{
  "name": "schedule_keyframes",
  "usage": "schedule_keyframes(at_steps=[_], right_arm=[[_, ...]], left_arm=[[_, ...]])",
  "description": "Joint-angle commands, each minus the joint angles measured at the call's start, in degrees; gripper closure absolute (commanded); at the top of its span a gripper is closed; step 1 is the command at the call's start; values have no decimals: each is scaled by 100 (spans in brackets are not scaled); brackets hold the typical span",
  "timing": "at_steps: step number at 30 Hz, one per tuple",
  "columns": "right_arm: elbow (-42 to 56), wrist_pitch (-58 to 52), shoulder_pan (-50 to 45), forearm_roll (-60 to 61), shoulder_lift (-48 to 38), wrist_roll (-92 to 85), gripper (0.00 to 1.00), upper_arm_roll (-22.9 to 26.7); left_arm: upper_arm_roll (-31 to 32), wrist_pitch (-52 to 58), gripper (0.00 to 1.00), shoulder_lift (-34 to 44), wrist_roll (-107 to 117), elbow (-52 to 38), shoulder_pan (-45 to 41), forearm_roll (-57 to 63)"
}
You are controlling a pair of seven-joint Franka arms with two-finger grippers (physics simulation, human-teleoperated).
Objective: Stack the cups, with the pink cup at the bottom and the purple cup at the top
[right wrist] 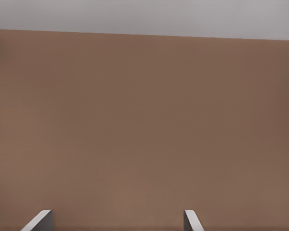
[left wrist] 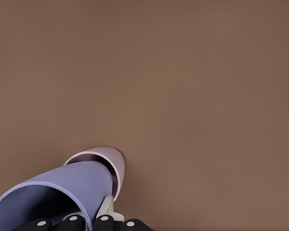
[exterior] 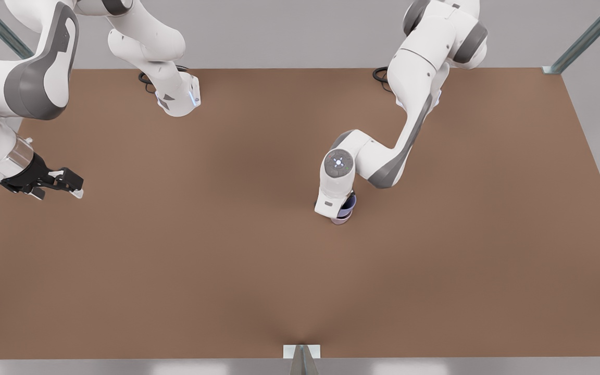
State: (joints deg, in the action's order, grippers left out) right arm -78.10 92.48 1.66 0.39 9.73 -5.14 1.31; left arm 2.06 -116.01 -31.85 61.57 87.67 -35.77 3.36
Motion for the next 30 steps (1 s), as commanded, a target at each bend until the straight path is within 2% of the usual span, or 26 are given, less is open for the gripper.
schedule_keyframes(at_steps=[1,8,11,15,20,21,22,23,28,30], right_arm=[[5,-2,1,5,-6,-14,0,1],[5,-2,-8,5,29,-22,0,1],[5,-2,1,5,47,-22,0,1],[5,16,-8,-3,64,22,0,1],[5,16,1,5,64,22,0,1],[5,16,1,5,55,22,0,1],[14,16,1,5,64,22,0,1],[6,16,1,5,64,22,0,1],[5,16,-8,5,64,22,0,1],[5,16,-8,5,64,22,0,1]], left_arm=[[5,-27,79,-5,31,-4,0,-2],[-3,-27,79,-14,31,-4,0,-2],[-3,-27,76,-14,22,-4,0,-2],[-3,-27,63,-5,4,-4,0,-2],[-3,-10,62,4,-5,-4,0,-2],[-3,8,55,4,-13,-13,0,-2],[-3,26,14,21,-5,-13,0,33],[-3,34,0,21,22,-13,0,42],[-65,210,0,258,-110,-197,9,51],[-345,1149,0,303,-1338,-724,97,-37]])
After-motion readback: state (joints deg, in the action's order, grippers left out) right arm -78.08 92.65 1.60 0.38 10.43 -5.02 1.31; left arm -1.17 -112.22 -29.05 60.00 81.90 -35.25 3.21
